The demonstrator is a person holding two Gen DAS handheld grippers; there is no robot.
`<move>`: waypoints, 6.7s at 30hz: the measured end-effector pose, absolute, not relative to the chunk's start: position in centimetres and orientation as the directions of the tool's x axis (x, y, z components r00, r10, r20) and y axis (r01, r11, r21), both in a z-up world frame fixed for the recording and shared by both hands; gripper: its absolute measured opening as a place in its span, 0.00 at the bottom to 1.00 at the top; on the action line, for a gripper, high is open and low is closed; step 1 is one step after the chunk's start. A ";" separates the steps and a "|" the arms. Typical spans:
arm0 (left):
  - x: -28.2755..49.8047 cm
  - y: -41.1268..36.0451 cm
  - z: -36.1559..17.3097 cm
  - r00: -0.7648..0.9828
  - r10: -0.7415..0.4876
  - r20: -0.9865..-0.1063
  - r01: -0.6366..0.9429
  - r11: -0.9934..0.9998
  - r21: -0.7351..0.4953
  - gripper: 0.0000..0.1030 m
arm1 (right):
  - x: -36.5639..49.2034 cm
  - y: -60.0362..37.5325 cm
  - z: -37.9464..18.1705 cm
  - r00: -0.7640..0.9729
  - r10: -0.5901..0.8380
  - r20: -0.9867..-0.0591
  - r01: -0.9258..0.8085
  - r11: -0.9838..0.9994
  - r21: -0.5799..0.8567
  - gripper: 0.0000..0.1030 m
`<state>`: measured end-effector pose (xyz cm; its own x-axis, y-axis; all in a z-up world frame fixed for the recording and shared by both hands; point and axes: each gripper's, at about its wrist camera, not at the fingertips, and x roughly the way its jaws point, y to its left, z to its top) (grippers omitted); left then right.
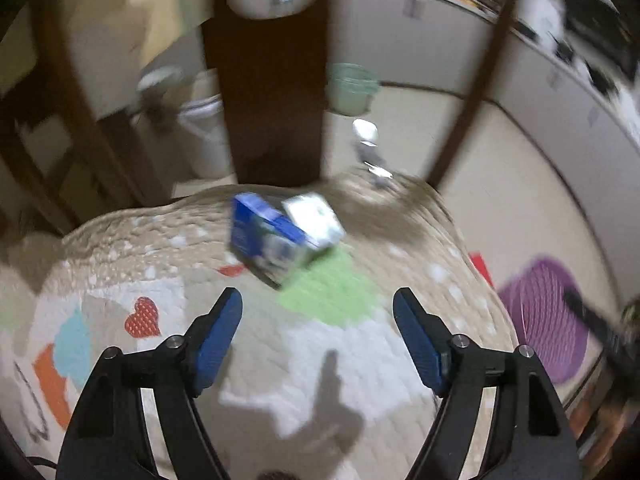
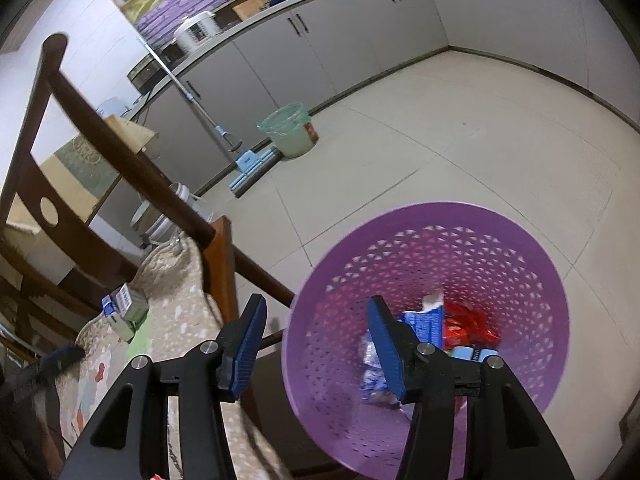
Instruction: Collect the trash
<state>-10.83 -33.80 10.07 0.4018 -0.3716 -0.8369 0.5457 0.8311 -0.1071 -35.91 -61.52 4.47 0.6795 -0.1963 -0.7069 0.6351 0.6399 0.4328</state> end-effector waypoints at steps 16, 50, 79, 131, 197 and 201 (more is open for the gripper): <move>-2.4 -34.1 3.5 0.193 -0.435 -0.880 0.404 0.852 -0.333 0.36 | -32.2 -58.6 4.7 0.677 -0.183 -0.713 0.577 0.734 0.359 0.55; -8.8 -17.0 6.2 0.347 -0.443 -0.827 0.500 0.833 -0.237 0.70 | -7.3 -43.5 2.9 0.566 0.045 -0.823 0.189 0.965 0.183 0.76; -20.6 -29.4 9.4 0.493 -0.232 -0.839 0.617 0.773 0.149 0.50 | -33.0 -52.1 4.1 0.699 -0.039 -0.714 0.457 0.793 0.404 0.36; -28.9 -40.0 7.7 0.464 -0.213 -0.860 0.757 0.599 0.261 0.50 | -38.9 -57.1 4.0 0.743 -0.043 -0.668 0.492 0.712 0.501 0.36; -29.1 -49.5 10.8 0.394 -0.408 -0.824 0.871 0.453 0.192 0.51 | -41.5 -65.0 6.7 0.675 -0.267 -0.688 0.673 0.603 0.428 0.36; -28.9 -50.2 10.9 0.403 -0.410 -0.818 0.869 0.453 0.201 0.51 | -41.9 -66.1 7.4 0.672 -0.307 -0.674 0.687 0.598 0.413 0.36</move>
<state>-28.87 -50.20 10.91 0.4034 -0.4104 -0.8178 0.8687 0.4526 0.2014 -41.88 -66.14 7.43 0.6722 -0.3072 -0.6736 0.6871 0.5978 0.4130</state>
